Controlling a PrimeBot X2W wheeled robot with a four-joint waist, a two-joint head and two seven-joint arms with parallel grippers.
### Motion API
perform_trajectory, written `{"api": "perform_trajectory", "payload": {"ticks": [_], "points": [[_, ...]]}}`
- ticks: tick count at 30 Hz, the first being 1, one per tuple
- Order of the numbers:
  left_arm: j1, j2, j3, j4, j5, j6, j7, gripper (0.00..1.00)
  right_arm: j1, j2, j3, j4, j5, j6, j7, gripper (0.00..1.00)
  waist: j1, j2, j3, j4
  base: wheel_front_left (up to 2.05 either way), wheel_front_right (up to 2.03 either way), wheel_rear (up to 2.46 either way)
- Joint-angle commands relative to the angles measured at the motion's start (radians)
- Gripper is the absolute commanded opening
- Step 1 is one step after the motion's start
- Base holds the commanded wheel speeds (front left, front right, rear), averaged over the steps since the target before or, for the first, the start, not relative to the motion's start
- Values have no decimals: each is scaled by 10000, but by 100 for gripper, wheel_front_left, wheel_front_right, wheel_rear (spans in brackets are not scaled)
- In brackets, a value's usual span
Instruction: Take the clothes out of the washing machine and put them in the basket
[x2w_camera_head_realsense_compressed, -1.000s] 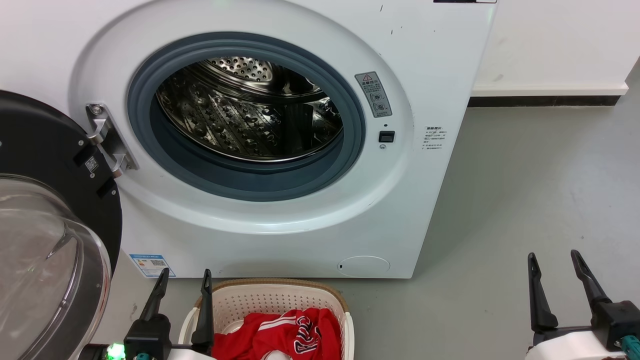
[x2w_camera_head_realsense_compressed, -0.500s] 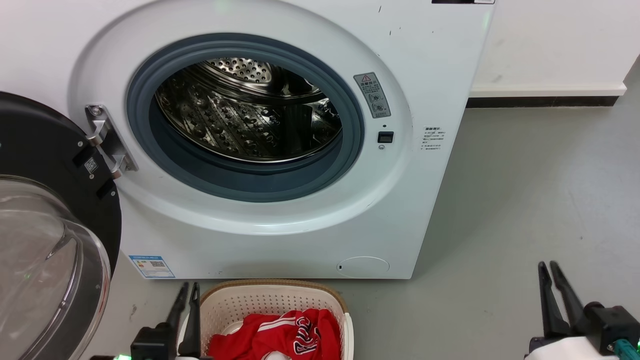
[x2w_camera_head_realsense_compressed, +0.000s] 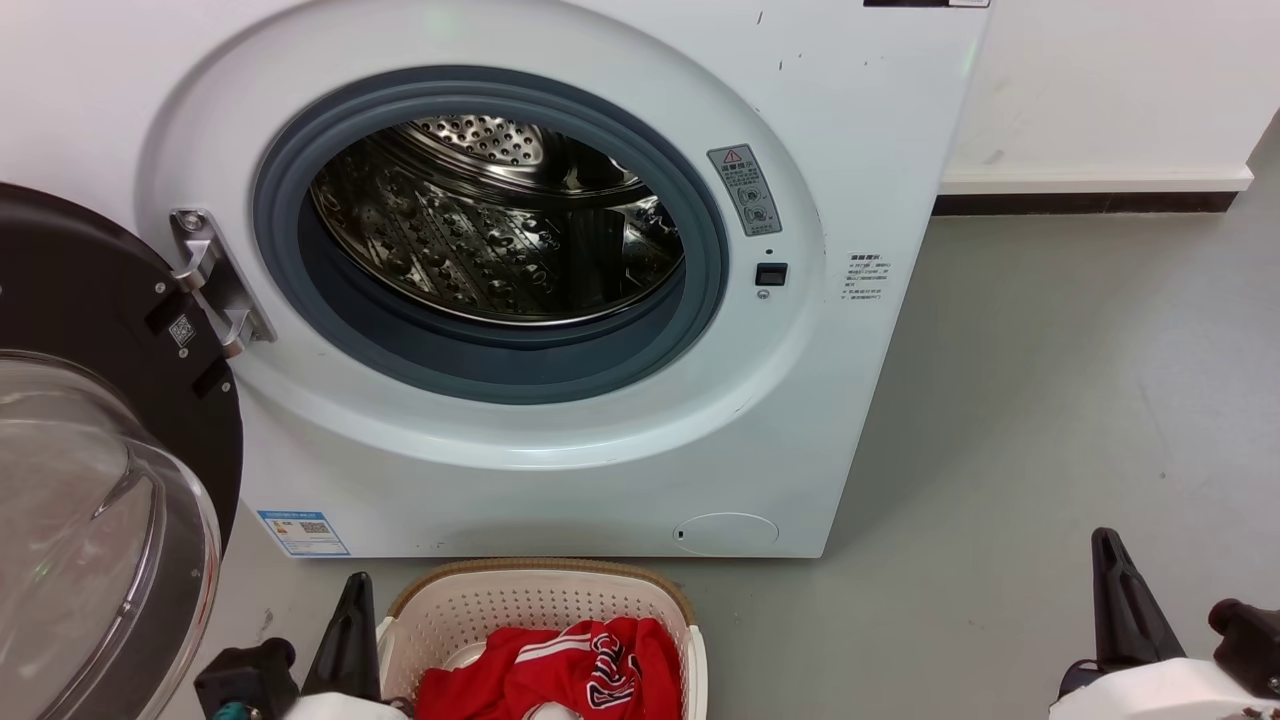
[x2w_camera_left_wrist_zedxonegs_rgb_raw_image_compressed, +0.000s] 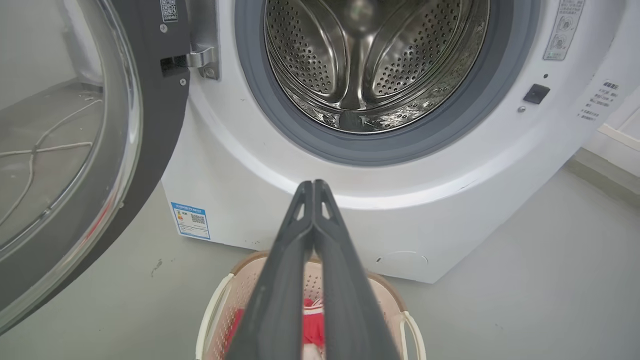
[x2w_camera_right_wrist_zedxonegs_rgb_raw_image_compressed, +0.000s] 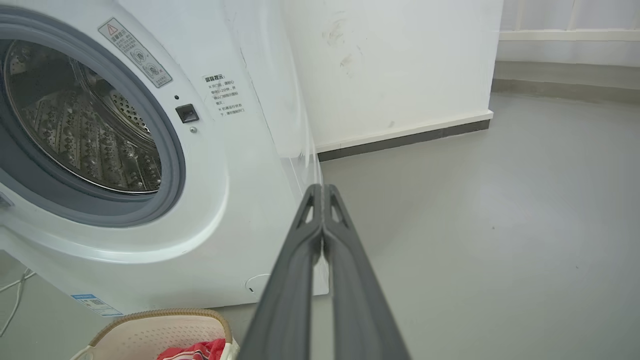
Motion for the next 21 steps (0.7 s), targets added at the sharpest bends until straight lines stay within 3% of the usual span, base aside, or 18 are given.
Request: {"api": "perform_trajectory", "payload": {"ticks": [1,21], "points": [[-330,2,84,-105,-491,-71,78,0,-300,-32,21,-101,554,-1,93,0,0,-1,1,3,0,0,0],[-766,-88,371,80,-3750,-346,825,0,-673,-45,95,94,3987,-2,835,0,0,-1,5,29,0,0,0]]}}
